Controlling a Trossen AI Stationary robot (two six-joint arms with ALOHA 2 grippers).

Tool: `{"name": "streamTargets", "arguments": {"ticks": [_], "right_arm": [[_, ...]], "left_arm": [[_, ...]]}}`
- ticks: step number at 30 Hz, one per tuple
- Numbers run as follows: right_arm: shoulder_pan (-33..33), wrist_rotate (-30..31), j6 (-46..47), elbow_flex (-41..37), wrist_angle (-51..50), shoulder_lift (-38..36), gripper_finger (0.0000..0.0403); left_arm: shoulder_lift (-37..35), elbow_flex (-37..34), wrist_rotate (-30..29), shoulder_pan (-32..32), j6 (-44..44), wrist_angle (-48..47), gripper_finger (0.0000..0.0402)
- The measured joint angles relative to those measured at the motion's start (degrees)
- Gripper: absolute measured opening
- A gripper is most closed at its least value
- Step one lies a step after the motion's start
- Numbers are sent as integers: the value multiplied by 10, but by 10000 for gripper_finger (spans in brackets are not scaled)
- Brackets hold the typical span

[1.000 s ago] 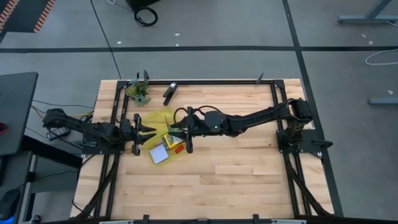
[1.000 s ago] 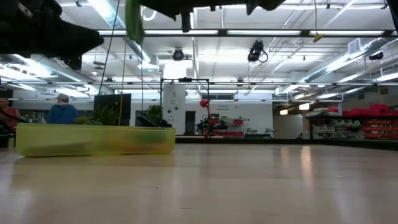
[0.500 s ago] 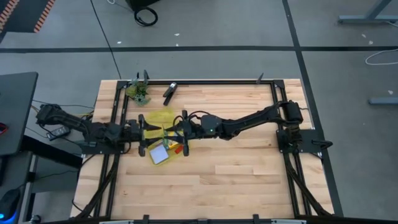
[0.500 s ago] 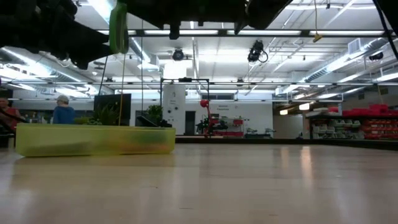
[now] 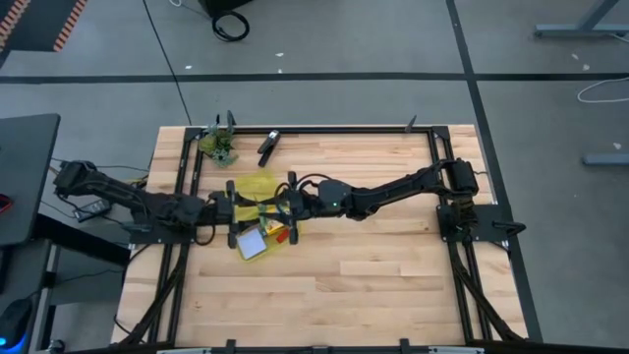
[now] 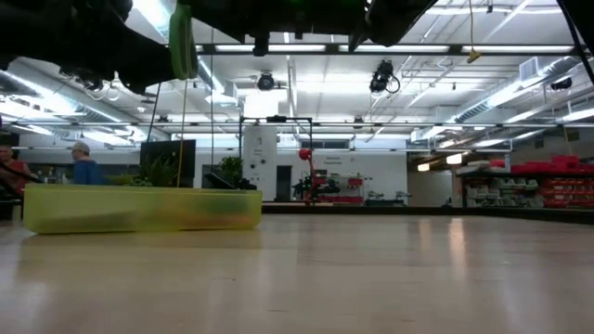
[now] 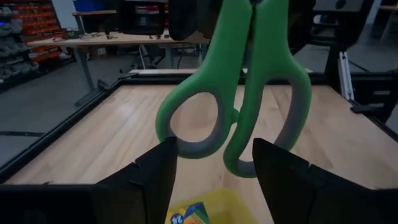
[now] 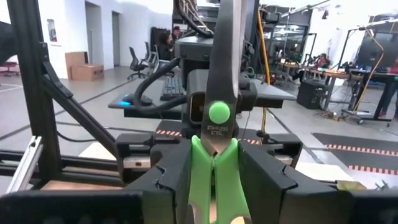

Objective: Pack school essentials
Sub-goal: Put the green scissors into the yellow supply box

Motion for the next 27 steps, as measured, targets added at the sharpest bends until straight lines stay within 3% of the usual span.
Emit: {"name": "streamTargets", "arguments": {"ticks": [8, 27], "right_arm": [[1, 1, -1, 0, 0, 0, 127], [1, 2, -9, 0, 16, 0, 127]], "left_arm": [[44, 2, 2, 5, 30, 77, 205], [63, 2, 29, 6, 45, 129, 172]]}}
